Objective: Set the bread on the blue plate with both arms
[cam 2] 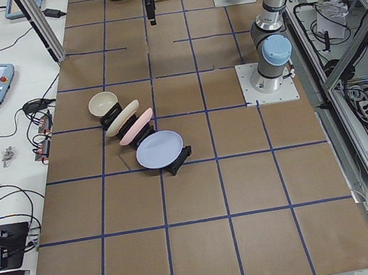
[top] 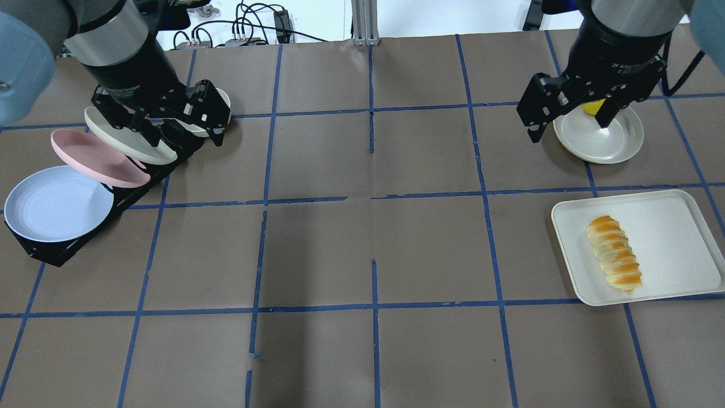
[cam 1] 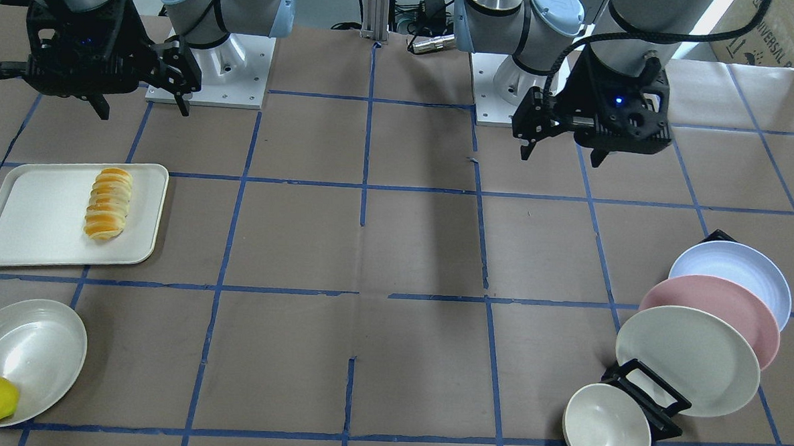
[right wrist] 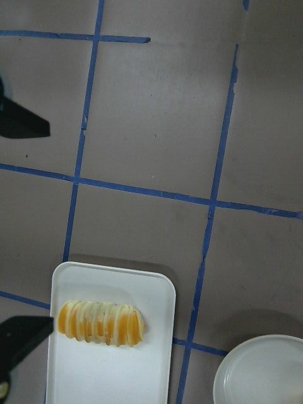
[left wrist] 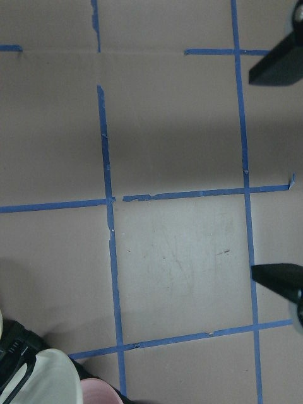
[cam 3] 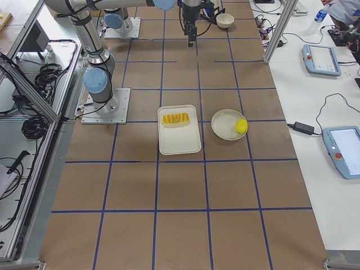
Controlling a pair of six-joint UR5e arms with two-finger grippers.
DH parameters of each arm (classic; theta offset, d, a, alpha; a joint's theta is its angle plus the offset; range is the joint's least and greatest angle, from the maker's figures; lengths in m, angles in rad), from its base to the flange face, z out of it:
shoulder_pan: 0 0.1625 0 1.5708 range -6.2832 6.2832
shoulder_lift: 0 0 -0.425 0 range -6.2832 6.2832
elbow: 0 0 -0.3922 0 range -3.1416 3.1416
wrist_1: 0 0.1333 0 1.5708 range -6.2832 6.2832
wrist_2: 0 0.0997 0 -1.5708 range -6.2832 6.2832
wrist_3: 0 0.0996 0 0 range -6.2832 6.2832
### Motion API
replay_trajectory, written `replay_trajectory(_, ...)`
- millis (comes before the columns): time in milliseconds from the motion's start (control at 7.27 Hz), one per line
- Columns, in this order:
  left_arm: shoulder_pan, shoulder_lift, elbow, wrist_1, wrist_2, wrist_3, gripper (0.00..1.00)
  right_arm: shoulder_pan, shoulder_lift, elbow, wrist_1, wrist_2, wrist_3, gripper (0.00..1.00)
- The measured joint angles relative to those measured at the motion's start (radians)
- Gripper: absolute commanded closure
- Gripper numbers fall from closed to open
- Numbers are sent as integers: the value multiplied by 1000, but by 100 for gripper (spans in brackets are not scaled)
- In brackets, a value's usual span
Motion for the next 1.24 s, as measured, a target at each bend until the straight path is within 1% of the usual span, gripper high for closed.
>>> replay_trajectory(138,65,3,0,-4,-3,77,0,-34,1,8,7,2,-2,10)
replay_trajectory(275,138,5,1,-6,-4,167,0,-91,1,31,9,7,-15,11)
replay_trajectory(413,223,3,2,-7,-5,264,0,-156,1,78,-31,7,-63,11)
replay_trajectory(550,321,-4,2,-7,-7,369,0,-218,-1,146,-110,3,-139,11)
replay_trajectory(688,417,-14,-1,-7,-17,469,0,-275,-4,235,-215,0,-202,13)
replay_trajectory(826,493,-34,-4,-7,-33,551,0,-318,-4,325,-317,0,-229,14)
replay_trajectory(1239,704,-158,3,-5,-69,782,0,-389,0,589,-644,1,-275,13)
